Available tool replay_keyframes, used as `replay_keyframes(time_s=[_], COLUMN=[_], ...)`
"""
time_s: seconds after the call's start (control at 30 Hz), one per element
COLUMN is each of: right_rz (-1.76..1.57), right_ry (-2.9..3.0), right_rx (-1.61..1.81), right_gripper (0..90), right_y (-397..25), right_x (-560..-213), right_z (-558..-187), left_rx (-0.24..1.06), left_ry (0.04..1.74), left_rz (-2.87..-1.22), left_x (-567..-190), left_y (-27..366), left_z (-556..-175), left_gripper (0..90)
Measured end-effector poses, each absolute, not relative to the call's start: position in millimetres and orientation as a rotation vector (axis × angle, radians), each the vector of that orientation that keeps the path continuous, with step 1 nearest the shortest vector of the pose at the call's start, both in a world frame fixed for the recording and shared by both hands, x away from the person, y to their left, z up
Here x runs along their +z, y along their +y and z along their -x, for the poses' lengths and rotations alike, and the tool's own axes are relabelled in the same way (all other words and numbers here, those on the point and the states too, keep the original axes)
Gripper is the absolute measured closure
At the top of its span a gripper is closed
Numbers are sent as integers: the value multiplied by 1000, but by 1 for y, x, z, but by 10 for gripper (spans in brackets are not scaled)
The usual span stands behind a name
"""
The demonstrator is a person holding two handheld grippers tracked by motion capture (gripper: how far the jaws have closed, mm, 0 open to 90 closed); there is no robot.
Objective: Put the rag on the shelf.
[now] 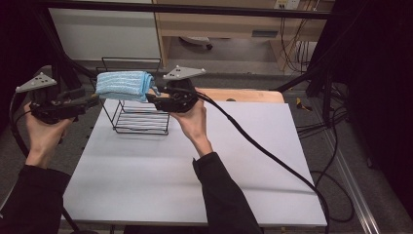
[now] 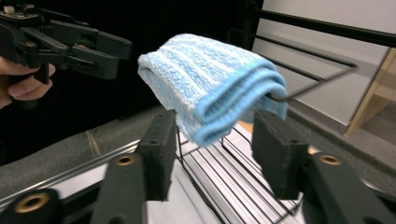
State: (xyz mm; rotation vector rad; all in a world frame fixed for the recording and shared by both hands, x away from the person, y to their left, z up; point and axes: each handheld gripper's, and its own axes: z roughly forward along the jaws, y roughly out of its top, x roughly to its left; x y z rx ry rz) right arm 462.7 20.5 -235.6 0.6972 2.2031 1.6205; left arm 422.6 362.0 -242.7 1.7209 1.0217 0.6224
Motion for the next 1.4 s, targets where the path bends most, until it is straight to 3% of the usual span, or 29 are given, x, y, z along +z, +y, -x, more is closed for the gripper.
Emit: replay_keyframes(time_s=[0.33, 0.57, 0.8, 1.4], right_rz=[-763, -831, -914, -1049], right_ry=[2183, 2182, 2181, 2226], right_rx=[1596, 1584, 1581, 1492], right_gripper=[204, 87, 35, 6], right_y=[-26, -70, -115, -202], right_x=[-246, -268, -291, -368], right_z=[-450, -442, -433, -405], left_rx=[645, 607, 559, 431], left_ry=[998, 984, 981, 944], left_rz=[-1775, -1795, -1827, -1905], left_x=[-268, -299, -330, -401], left_y=[352, 337, 322, 289], left_z=[-410, -404, -399, -388], left_gripper=[171, 94, 78, 94])
